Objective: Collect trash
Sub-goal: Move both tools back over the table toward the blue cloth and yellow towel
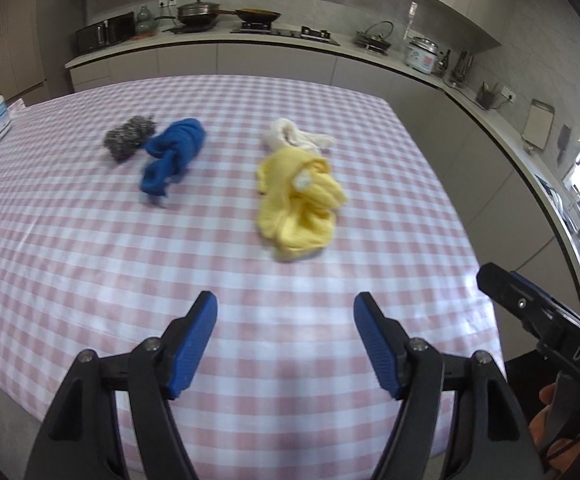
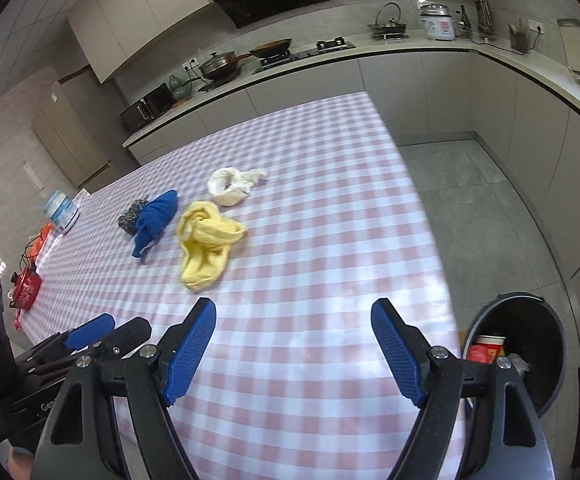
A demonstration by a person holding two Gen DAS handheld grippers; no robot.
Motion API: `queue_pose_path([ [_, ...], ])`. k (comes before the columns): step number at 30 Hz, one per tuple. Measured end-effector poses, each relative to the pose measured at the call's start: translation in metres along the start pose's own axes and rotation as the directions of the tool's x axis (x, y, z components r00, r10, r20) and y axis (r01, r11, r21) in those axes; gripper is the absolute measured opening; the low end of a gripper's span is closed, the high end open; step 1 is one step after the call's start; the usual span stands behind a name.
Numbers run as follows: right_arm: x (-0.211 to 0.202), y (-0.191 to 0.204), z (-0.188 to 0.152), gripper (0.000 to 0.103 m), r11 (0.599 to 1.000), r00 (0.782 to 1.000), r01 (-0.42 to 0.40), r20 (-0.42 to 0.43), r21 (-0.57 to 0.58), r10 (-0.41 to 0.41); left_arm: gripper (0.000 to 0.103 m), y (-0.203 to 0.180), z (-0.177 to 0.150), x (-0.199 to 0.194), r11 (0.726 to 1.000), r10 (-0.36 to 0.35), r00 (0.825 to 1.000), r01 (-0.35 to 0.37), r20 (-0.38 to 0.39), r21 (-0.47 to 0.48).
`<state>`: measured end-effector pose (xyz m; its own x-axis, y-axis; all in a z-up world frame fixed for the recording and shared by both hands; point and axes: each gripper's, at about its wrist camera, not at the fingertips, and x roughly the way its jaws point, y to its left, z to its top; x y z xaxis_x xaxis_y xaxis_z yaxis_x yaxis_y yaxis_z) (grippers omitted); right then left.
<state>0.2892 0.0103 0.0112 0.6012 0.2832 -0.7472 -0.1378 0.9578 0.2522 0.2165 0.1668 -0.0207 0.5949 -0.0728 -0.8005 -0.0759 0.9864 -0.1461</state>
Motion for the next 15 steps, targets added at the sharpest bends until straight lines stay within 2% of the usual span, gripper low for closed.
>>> queue_pose_path([
  [15, 0.071, 0.08, 0.012, 0.083, 0.999, 0.999, -0.004, -0.046, -0.047, 0.001, 0.072, 0.092, 0.04, 0.022, 0.999, 0.043, 0.999, -0.043, 0.022, -0.003],
])
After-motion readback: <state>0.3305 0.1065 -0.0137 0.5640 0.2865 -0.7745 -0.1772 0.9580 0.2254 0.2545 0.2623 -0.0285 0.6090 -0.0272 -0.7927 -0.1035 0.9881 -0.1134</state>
